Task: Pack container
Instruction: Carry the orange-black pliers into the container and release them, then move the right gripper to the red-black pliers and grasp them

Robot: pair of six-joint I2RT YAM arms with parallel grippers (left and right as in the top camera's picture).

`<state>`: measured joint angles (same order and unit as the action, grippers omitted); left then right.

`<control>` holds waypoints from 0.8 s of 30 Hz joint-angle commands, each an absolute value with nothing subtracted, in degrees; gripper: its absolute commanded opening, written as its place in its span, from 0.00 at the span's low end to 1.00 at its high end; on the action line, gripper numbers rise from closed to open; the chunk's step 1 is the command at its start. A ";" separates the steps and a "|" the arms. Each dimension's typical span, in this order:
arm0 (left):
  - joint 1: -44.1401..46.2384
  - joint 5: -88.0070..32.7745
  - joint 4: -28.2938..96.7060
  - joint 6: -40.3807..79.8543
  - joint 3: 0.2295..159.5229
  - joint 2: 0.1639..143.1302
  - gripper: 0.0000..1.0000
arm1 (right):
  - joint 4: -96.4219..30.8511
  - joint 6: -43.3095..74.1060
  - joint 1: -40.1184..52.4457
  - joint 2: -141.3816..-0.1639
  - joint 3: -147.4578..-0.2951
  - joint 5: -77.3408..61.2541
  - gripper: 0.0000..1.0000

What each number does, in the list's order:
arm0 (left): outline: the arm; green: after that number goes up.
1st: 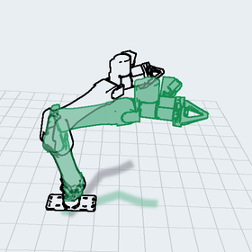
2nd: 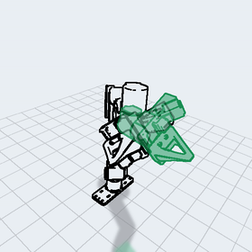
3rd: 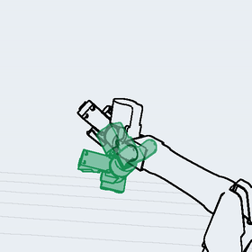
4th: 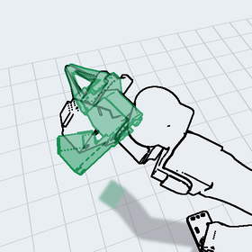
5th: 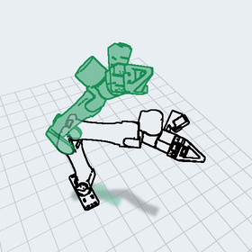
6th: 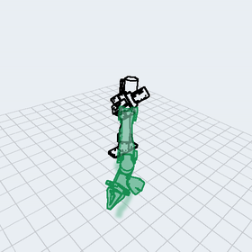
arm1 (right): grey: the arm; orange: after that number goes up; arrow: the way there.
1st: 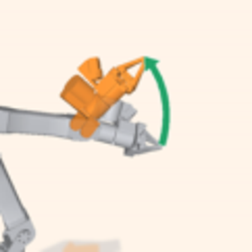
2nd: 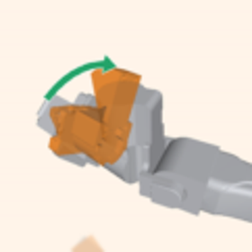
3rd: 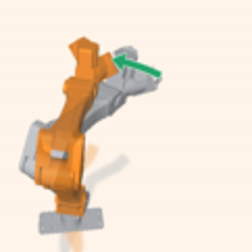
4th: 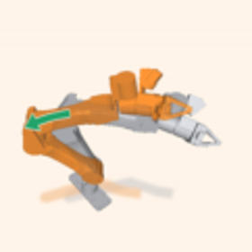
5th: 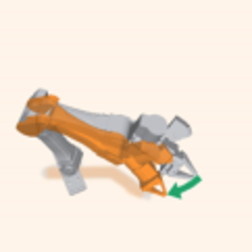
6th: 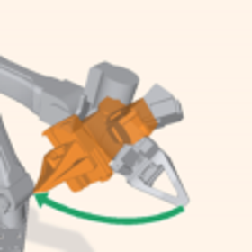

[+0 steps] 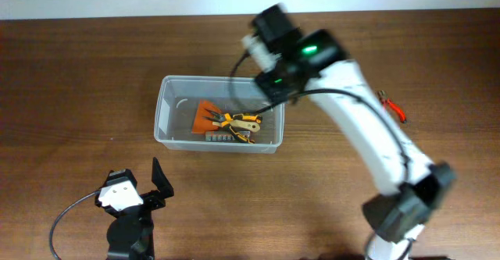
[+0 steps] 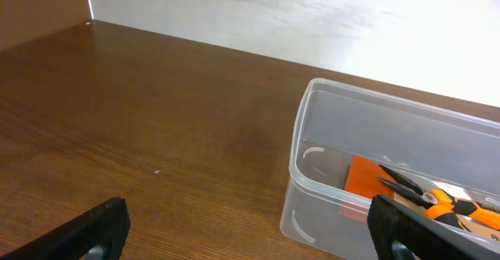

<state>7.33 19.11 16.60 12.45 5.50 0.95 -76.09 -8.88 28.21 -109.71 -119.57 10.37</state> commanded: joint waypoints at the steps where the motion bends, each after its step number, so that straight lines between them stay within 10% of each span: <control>1: 7.51 19.31 16.71 11.94 5.32 0.73 0.99 | -80.07 -2.11 20.58 -104.71 -121.05 16.23 0.74; 24: 7.51 19.31 16.71 11.94 5.32 0.73 0.99 | -75.59 1.69 -12.16 -104.40 -102.21 9.61 0.74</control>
